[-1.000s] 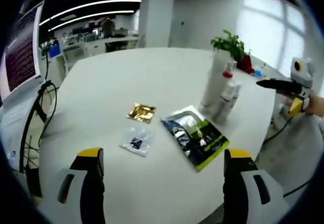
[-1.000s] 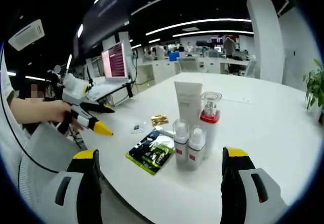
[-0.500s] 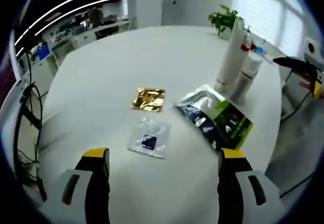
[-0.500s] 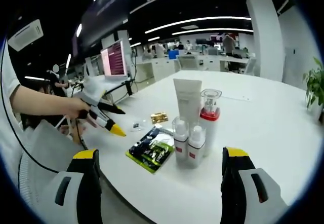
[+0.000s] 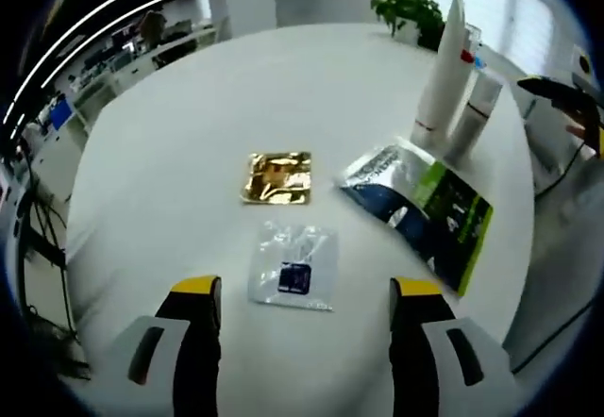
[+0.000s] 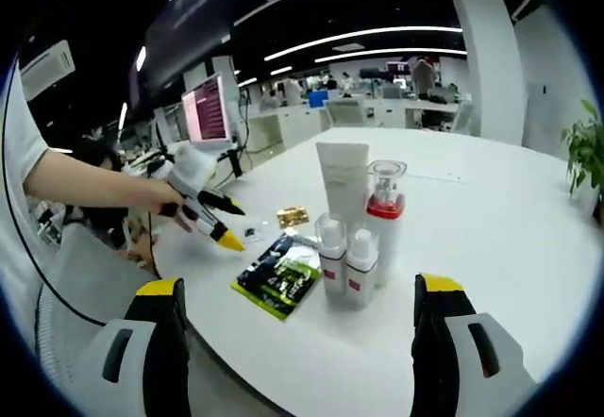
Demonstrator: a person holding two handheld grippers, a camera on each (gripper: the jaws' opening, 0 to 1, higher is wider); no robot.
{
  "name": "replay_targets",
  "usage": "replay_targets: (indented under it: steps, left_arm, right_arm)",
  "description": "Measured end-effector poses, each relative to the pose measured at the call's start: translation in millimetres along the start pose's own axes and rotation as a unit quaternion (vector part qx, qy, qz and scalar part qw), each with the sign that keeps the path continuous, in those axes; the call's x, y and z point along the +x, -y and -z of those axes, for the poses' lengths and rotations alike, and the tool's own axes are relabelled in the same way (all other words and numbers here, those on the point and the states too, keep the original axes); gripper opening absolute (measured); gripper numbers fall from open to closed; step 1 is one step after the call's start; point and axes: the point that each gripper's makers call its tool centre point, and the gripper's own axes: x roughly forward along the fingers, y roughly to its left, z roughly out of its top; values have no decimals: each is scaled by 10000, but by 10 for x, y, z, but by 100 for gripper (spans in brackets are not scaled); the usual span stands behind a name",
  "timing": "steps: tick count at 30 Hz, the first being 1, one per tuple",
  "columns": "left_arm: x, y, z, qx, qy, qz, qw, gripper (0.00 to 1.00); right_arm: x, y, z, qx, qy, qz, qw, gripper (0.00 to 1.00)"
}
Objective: Arrange the skincare products in the storage area until every visible bottle or jar stands upright without overlapping.
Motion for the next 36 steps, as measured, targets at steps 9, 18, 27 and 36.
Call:
replay_targets:
  steps: [9, 18, 27, 36]
  left_arm:
    - [110, -9, 2, 257, -194, 184, 9993, 51]
    - [155, 5, -19, 293, -194, 369, 9987, 42]
    - [146, -44, -24, 358, -209, 317, 9986, 35]
    - [57, -27, -80, 388, -98, 301, 9987, 34]
  right_arm:
    - [7, -5, 22, -16, -57, 6, 10000, 99]
    - [9, 5, 25, 9, -67, 24, 10000, 99]
    - [13, -8, 26, -12, -73, 19, 10000, 99]
    - [12, -12, 18, -40, -62, 17, 10000, 99]
